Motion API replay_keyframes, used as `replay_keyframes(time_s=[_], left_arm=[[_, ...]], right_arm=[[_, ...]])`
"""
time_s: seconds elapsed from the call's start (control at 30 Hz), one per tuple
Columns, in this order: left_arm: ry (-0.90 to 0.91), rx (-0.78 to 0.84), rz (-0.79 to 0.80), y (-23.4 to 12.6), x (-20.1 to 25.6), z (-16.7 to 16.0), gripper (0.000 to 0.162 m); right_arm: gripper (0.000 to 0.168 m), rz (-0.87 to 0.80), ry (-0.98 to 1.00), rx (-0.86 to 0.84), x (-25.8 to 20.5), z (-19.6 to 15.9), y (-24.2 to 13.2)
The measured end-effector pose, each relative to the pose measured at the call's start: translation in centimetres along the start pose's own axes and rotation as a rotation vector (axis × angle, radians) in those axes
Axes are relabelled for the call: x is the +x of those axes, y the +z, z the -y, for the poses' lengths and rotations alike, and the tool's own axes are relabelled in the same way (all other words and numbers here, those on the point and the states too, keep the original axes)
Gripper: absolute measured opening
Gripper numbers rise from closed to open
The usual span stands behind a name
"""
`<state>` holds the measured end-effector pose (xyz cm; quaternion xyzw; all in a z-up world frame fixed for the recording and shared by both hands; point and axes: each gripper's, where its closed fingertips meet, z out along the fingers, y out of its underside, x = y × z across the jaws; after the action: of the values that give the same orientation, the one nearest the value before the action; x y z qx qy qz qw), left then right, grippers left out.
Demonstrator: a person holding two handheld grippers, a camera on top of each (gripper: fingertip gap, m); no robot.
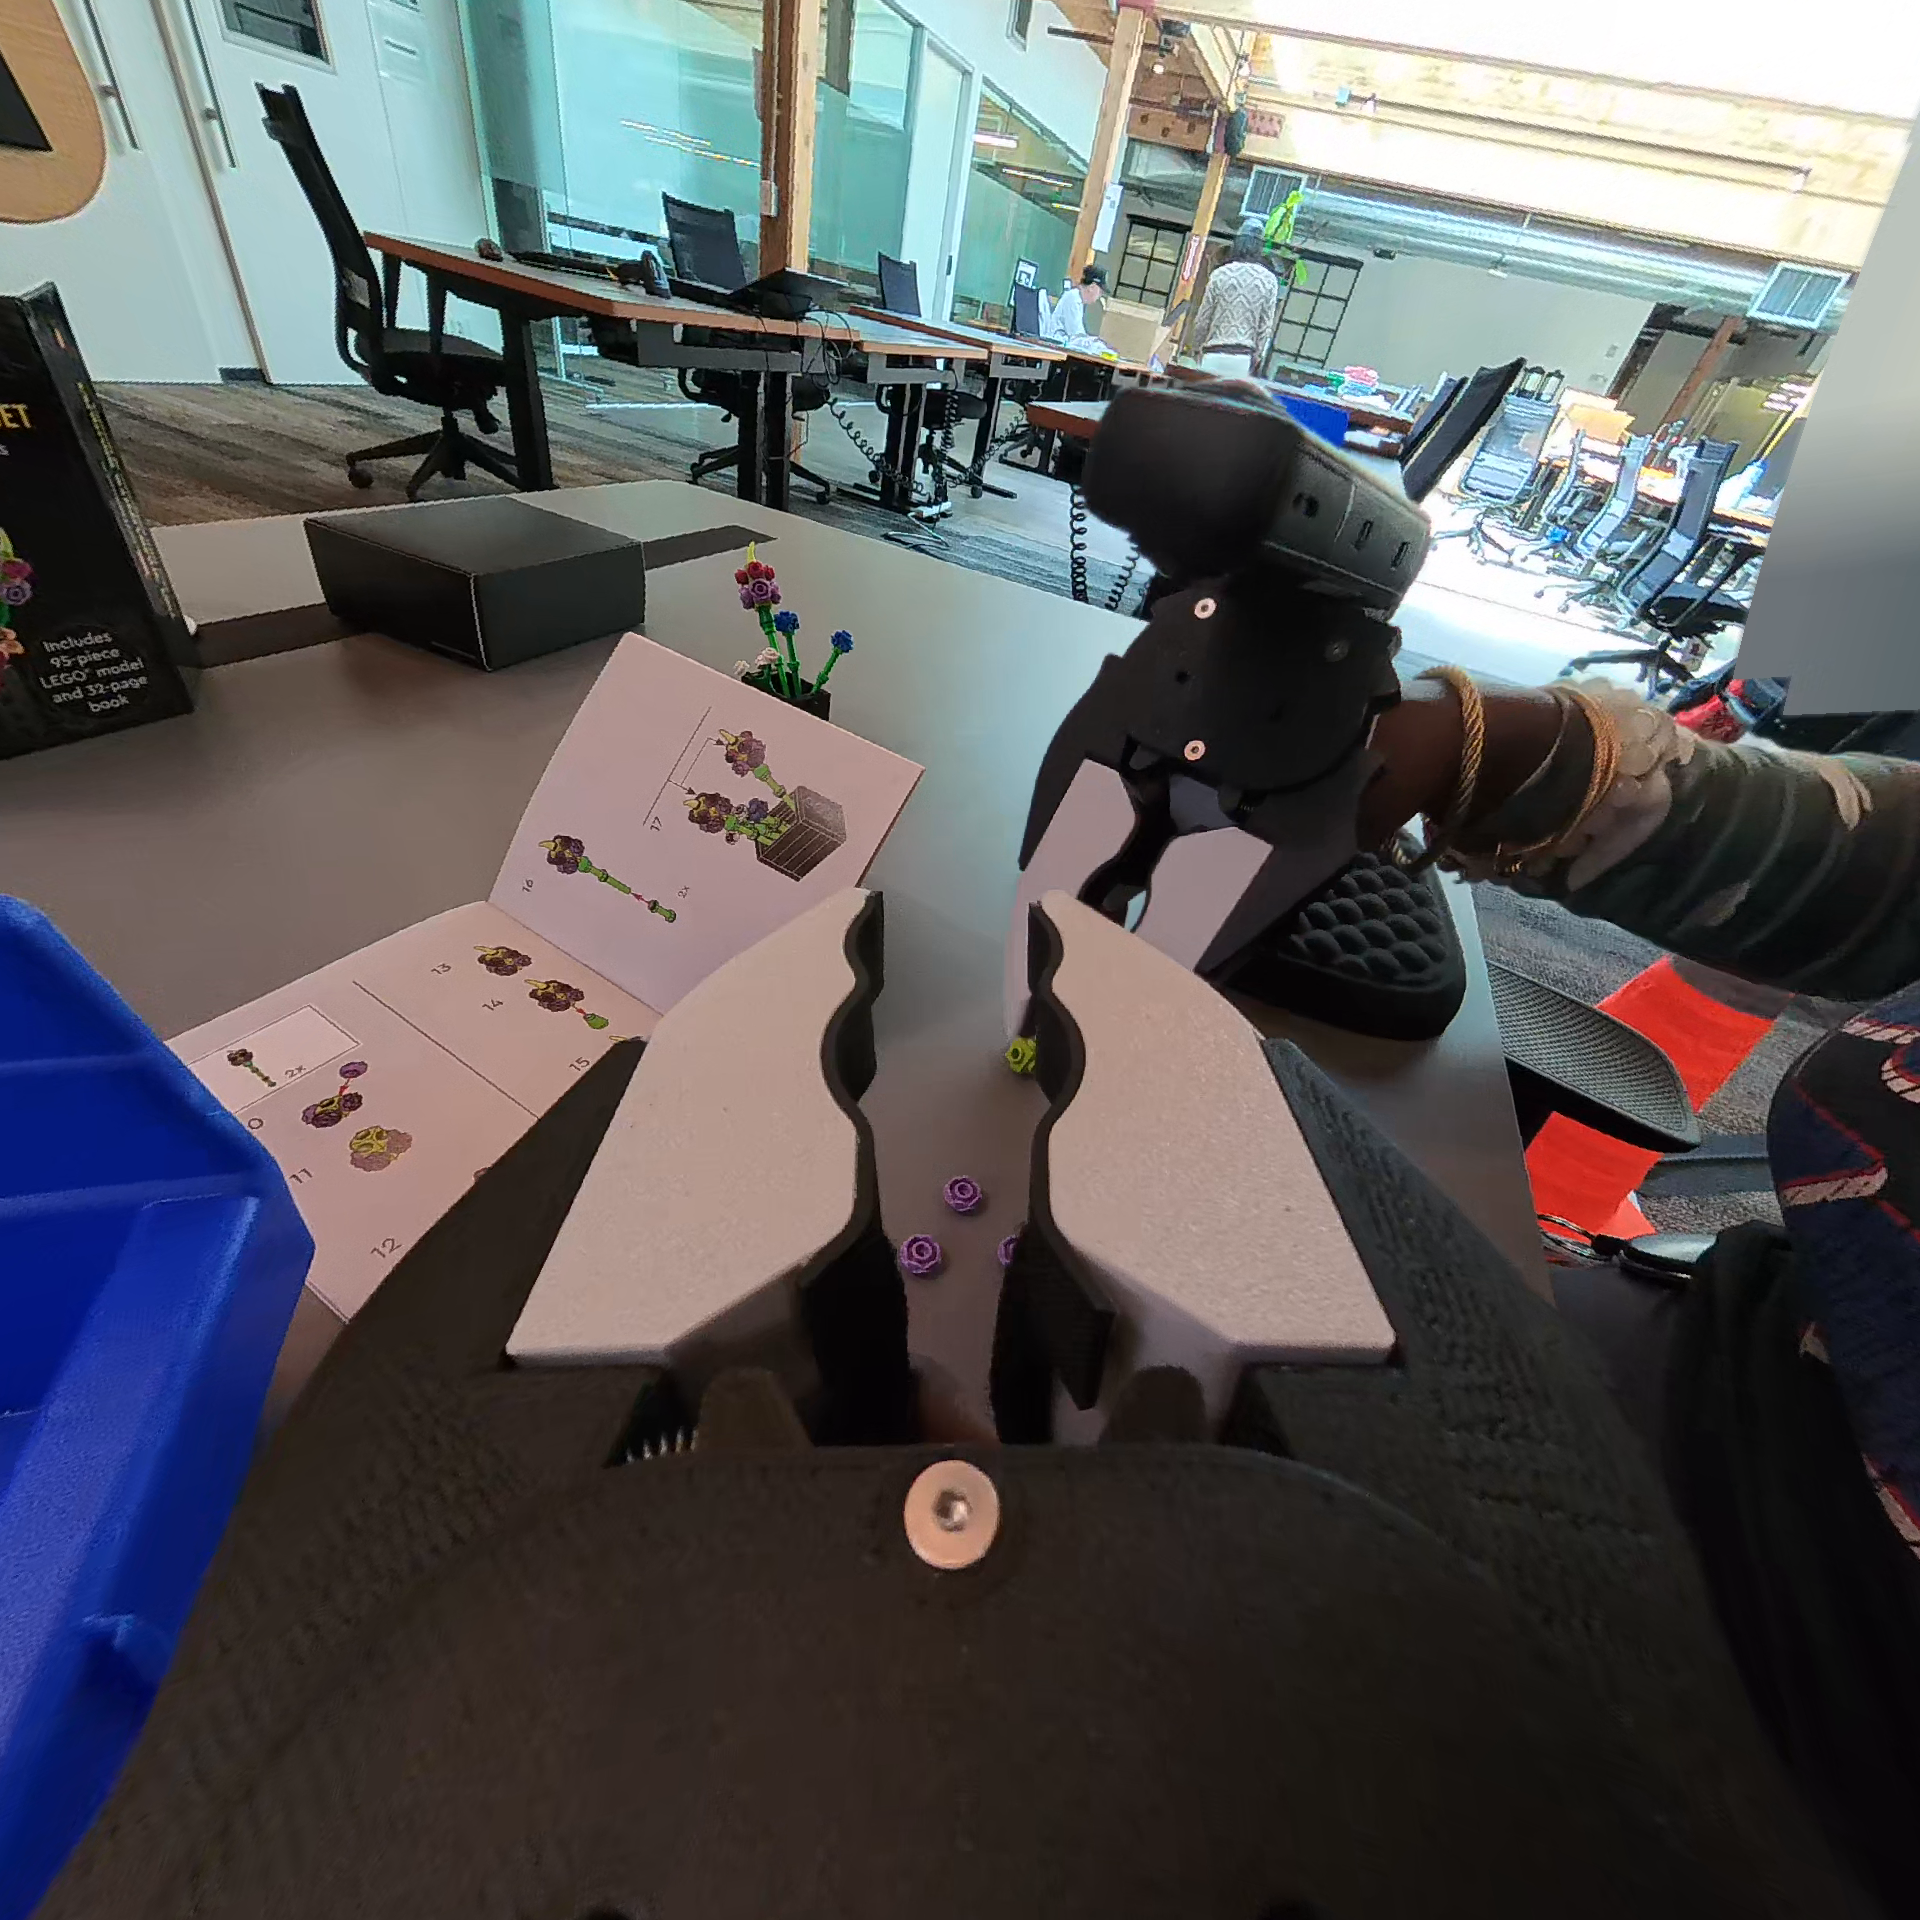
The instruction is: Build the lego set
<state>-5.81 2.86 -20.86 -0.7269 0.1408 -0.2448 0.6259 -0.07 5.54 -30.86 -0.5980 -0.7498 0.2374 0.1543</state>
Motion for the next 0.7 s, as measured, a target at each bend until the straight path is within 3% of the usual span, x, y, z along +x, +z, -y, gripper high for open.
replay_keyframes(time_s=[0.13,0.27,0.43,0.53,0.7], left_arm=[[-0.003,0.005,-0.006,0.0,0.1,0.1,0.027],[0.08,0.04,-0.038,-0.2,1.1,0.6,0.032],[0.481,0.14,0.0,0.3,3.6,1.7,0.03],[0.644,0.126,0.017,1.1,4.6,1.6,0.026],[0.695,0.1,0.034,1.3,4.6,1.2,0.024]], right_arm=[[0.008,0.026,0.044,0.15,-0.1,1.4,-0.6],[0.008,0.191,0.236,0.426,-0.8,4.3,-2.5],[0.008,0.573,0.535,0.811,-2.4,8.2,-6.9],[0.008,0.721,0.594,0.851,-3.4,8.6,-7.8],[0.008,0.796,0.603,0.843,-4.6,8.3,-8.2]])
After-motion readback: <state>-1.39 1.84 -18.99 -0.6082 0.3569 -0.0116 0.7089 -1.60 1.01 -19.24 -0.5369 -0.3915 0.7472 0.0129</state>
